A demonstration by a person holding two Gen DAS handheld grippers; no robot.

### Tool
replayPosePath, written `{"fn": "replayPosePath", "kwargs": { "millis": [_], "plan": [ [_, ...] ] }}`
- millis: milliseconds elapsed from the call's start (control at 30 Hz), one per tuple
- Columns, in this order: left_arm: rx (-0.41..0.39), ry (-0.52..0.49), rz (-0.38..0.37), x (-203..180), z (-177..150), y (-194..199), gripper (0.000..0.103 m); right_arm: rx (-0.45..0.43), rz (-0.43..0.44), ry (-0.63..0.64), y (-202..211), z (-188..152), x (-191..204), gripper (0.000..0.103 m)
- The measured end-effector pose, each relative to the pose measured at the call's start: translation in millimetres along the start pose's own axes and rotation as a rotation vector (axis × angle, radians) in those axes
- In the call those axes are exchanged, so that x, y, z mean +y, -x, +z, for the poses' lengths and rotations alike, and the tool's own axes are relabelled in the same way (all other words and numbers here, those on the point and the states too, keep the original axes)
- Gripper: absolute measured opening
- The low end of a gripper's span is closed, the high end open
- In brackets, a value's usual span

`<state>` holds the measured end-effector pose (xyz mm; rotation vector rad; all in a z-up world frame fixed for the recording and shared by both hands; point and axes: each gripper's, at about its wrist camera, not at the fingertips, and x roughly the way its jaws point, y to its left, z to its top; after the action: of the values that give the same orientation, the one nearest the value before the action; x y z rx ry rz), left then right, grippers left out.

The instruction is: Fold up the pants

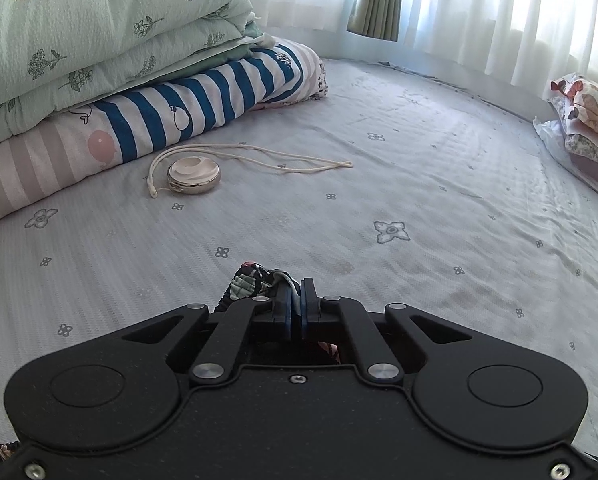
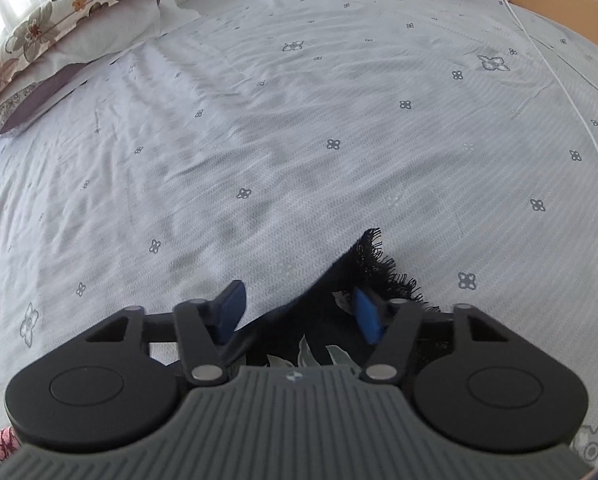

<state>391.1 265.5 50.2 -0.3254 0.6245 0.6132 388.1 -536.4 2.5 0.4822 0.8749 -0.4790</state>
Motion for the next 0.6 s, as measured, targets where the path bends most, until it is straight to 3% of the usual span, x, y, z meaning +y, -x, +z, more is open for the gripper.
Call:
{"fn": "replayPosePath", "kwargs": {
  "millis": [33,67,133,600],
  "plan": [
    [-0.001,-0.002,0.000,0.2,0.2,0.3,0.004,0.002,-0.004,-0.013,1.1,0.3,-1.2,0.023],
    [-0.001,-0.004,0.001,0.6,0.4,0.9,0.004,0.011,-0.008,-0.032,1.9,0.2,-3.2,0.013],
    [-0.002,-0.008,0.001,1.4,0.9,3.3,0.004,0.021,0.007,-0.060,4.1,-0.1,-6.3,0.006],
    [-0.044,0.020,-0.046,37.0,24.3,67.3,0.004,-0.109,0.089,-0.009,95.8,-7.0,-16.2,0.002]
  ]
}}
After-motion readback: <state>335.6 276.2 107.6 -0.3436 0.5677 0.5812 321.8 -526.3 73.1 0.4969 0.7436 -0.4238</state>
